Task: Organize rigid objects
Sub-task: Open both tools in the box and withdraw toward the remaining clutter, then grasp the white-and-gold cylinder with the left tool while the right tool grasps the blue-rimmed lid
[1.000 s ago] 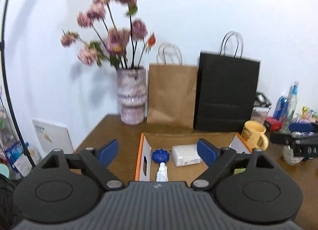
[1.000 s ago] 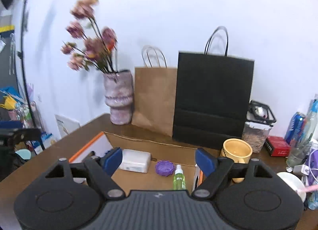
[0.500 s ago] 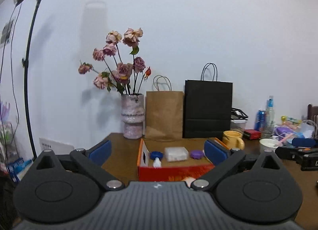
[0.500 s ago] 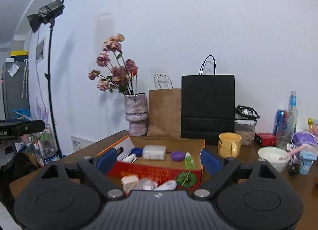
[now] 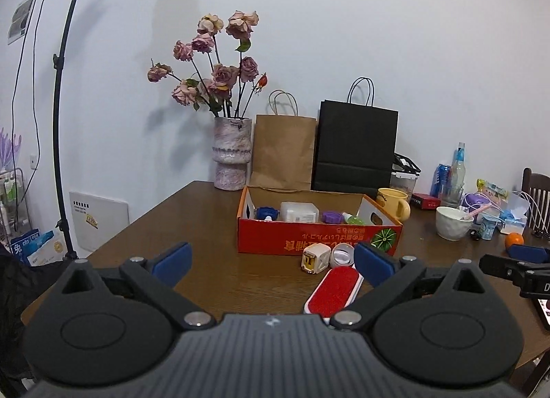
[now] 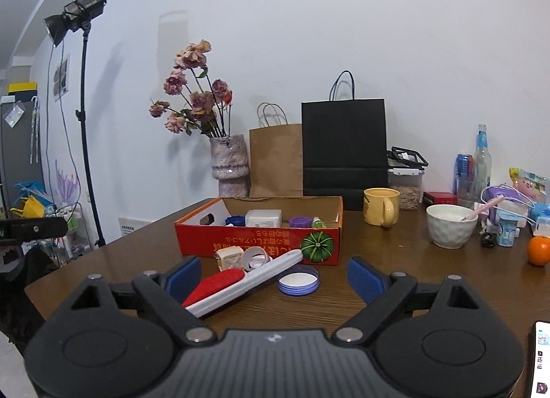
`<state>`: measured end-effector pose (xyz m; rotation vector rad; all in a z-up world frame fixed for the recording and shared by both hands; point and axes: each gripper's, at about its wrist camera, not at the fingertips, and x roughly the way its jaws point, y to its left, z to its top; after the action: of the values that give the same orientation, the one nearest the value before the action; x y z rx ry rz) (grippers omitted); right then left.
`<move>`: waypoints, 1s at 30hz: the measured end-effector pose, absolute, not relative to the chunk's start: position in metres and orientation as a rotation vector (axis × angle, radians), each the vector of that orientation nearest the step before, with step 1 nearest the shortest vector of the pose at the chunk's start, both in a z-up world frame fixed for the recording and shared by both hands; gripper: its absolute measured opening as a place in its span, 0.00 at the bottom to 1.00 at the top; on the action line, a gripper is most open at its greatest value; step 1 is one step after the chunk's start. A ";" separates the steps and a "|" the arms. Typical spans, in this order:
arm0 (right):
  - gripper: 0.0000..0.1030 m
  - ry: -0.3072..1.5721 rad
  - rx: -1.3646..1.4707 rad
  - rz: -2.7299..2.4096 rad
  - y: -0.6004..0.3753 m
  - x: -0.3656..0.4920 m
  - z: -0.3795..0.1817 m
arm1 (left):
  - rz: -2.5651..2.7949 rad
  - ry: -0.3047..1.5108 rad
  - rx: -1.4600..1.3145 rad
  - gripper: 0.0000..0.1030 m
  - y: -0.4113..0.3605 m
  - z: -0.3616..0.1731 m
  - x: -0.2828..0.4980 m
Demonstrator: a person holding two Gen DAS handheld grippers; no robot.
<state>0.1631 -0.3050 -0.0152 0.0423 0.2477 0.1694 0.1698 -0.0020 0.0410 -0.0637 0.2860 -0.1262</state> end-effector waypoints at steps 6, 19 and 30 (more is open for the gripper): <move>0.89 0.251 0.028 0.173 -0.303 0.168 -0.017 | -0.122 0.288 -0.044 1.00 -0.007 0.036 0.178; 0.88 0.344 0.031 0.168 -0.307 0.241 -0.038 | -0.187 0.375 0.010 0.97 -0.026 0.012 0.266; 0.81 0.505 -0.051 0.184 -0.302 0.349 -0.067 | -0.378 0.525 0.102 0.78 -0.071 -0.027 0.387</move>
<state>0.3491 -0.3024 -0.0667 -0.0515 0.5050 0.1842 0.3867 -0.0706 -0.0271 0.1018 0.5250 -0.3781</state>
